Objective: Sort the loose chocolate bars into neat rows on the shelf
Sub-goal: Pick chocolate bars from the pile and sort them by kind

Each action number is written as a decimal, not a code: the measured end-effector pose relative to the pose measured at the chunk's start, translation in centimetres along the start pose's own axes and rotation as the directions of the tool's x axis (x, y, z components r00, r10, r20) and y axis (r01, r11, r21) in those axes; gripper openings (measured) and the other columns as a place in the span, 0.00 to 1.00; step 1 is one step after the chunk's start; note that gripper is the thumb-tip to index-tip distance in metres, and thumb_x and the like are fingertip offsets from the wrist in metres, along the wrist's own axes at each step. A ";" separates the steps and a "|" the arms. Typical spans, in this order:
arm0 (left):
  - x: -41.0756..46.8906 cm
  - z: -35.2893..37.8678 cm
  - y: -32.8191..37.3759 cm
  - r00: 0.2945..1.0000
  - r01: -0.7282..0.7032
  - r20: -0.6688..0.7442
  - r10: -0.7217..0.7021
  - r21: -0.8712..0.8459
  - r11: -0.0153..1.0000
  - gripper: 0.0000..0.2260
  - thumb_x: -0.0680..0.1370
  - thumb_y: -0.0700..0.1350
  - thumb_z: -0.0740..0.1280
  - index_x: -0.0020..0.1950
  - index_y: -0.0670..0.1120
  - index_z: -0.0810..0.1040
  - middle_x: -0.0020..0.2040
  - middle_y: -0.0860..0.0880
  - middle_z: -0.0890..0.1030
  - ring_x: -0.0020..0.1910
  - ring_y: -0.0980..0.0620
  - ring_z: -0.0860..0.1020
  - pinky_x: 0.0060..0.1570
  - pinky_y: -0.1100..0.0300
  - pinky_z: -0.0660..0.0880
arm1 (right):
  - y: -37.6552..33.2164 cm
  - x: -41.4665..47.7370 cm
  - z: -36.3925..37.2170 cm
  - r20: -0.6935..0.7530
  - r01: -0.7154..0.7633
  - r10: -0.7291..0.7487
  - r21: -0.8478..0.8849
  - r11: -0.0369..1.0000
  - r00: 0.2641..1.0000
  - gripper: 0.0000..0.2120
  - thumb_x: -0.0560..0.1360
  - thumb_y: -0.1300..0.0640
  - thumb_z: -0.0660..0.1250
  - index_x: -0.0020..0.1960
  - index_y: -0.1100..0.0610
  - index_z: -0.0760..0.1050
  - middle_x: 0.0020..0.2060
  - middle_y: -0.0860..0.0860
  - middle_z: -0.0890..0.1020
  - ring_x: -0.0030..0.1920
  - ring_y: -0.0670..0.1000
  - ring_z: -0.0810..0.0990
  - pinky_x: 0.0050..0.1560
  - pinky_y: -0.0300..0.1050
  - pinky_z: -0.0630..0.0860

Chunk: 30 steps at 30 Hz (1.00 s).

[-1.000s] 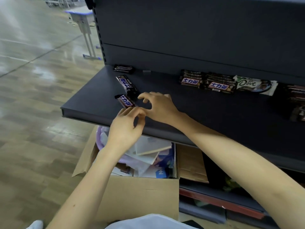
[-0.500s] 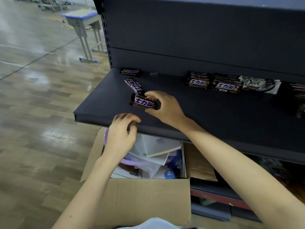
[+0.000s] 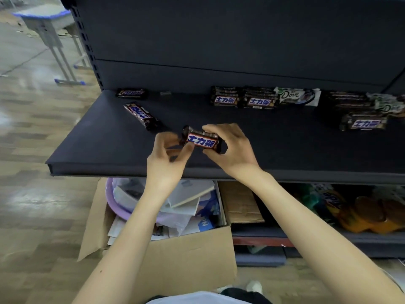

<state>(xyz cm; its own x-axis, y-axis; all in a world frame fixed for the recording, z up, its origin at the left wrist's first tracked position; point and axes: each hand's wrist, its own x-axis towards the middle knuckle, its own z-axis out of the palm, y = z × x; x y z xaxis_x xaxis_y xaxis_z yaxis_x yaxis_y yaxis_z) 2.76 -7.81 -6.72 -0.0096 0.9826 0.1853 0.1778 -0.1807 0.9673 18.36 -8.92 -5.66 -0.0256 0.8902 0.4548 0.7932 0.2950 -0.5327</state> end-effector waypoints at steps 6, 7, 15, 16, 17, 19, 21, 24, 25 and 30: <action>0.5 2.1 0.2 0.993 0.014 0.116 -0.006 -0.071 0.997 0.03 0.76 0.41 0.66 0.48 0.48 0.78 0.41 0.54 0.82 0.39 0.59 0.82 0.45 0.61 0.78 | 1.8 -0.9 -0.6 -0.062 0.050 -0.053 -0.050 0.997 0.997 0.22 0.67 0.61 0.72 0.60 0.57 0.76 0.54 0.52 0.80 0.58 0.55 0.74 0.59 0.51 0.71; 0.5 2.3 0.2 0.993 0.014 0.119 -0.005 -0.073 0.997 0.04 0.76 0.41 0.66 0.47 0.48 0.78 0.40 0.53 0.82 0.39 0.59 0.82 0.46 0.61 0.78 | 2.0 -1.0 -0.7 -0.064 0.048 -0.051 -0.055 0.997 0.997 0.22 0.67 0.61 0.72 0.61 0.57 0.76 0.55 0.52 0.80 0.58 0.55 0.75 0.59 0.51 0.71; 0.8 4.3 0.3 0.988 0.023 0.154 -0.006 -0.110 0.994 0.01 0.74 0.42 0.69 0.44 0.47 0.79 0.40 0.50 0.83 0.42 0.52 0.82 0.50 0.51 0.79 | 3.4 -0.5 -1.6 -0.036 0.054 -0.061 -0.180 0.982 0.997 0.22 0.68 0.53 0.70 0.60 0.60 0.77 0.53 0.55 0.81 0.55 0.59 0.77 0.56 0.51 0.68; 0.9 4.6 0.3 0.987 0.029 0.158 -0.011 -0.110 0.994 0.01 0.74 0.41 0.70 0.43 0.47 0.79 0.40 0.49 0.83 0.43 0.52 0.82 0.50 0.51 0.79 | 3.6 -0.4 -1.7 -0.053 0.089 -0.104 -0.232 0.969 0.993 0.21 0.68 0.51 0.68 0.58 0.61 0.78 0.50 0.55 0.82 0.52 0.59 0.79 0.53 0.51 0.69; 1.1 4.9 0.3 0.986 0.025 0.165 -0.010 -0.095 0.995 0.03 0.74 0.41 0.70 0.43 0.48 0.78 0.41 0.49 0.83 0.43 0.53 0.82 0.50 0.54 0.79 | 4.0 -0.4 -1.8 -0.068 0.120 -0.144 -0.272 0.955 0.987 0.21 0.68 0.49 0.67 0.56 0.61 0.79 0.48 0.55 0.83 0.49 0.59 0.80 0.51 0.51 0.70; 1.3 5.5 0.4 0.981 -0.045 0.186 0.045 -0.007 0.999 0.05 0.74 0.41 0.69 0.42 0.50 0.77 0.41 0.55 0.82 0.43 0.61 0.80 0.49 0.64 0.77 | 4.7 -0.1 -2.2 -0.083 0.166 -0.202 -0.317 0.934 0.976 0.20 0.67 0.49 0.67 0.53 0.60 0.80 0.45 0.53 0.83 0.45 0.56 0.81 0.49 0.50 0.73; 1.6 5.9 0.3 0.970 -0.201 0.166 0.178 0.130 0.971 0.03 0.76 0.41 0.67 0.46 0.48 0.76 0.42 0.59 0.79 0.43 0.64 0.78 0.46 0.69 0.75 | 5.6 0.6 -2.6 -0.078 0.177 -0.217 -0.352 0.919 0.973 0.18 0.65 0.51 0.70 0.52 0.59 0.80 0.45 0.52 0.83 0.44 0.55 0.81 0.48 0.49 0.73; 2.3 6.1 -0.5 0.896 -0.439 0.153 0.417 0.453 0.776 0.13 0.75 0.48 0.60 0.54 0.43 0.76 0.48 0.50 0.81 0.53 0.45 0.76 0.46 0.54 0.74 | 7.2 2.9 -2.8 -0.046 0.165 -0.203 -0.421 0.892 0.978 0.17 0.64 0.52 0.72 0.50 0.58 0.80 0.42 0.52 0.83 0.42 0.56 0.82 0.46 0.50 0.75; 2.8 6.0 -0.9 0.864 -0.479 0.172 0.473 0.571 0.667 0.15 0.74 0.49 0.58 0.54 0.42 0.76 0.48 0.47 0.81 0.55 0.41 0.75 0.45 0.52 0.74 | 7.8 3.9 -2.9 -0.033 0.153 -0.186 -0.435 0.887 0.982 0.17 0.64 0.52 0.72 0.50 0.58 0.81 0.43 0.53 0.83 0.43 0.57 0.82 0.47 0.52 0.75; 4.4 5.9 -1.5 0.868 -0.457 0.236 0.436 0.722 0.519 0.14 0.73 0.48 0.61 0.54 0.43 0.77 0.47 0.44 0.81 0.61 0.37 0.72 0.48 0.46 0.74 | 10.5 8.9 -2.8 0.136 0.062 0.007 -0.503 0.862 0.991 0.22 0.73 0.50 0.67 0.65 0.56 0.73 0.60 0.52 0.77 0.63 0.56 0.71 0.62 0.50 0.66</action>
<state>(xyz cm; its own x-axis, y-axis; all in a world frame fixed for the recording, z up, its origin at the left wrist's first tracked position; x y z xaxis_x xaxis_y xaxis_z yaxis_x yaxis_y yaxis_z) 8.31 -2.97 -8.37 0.3014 0.7844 0.5421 0.8076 -0.5123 0.2922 28.17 1.13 -5.18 -0.1019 0.9313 0.3498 0.9881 0.1353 -0.0724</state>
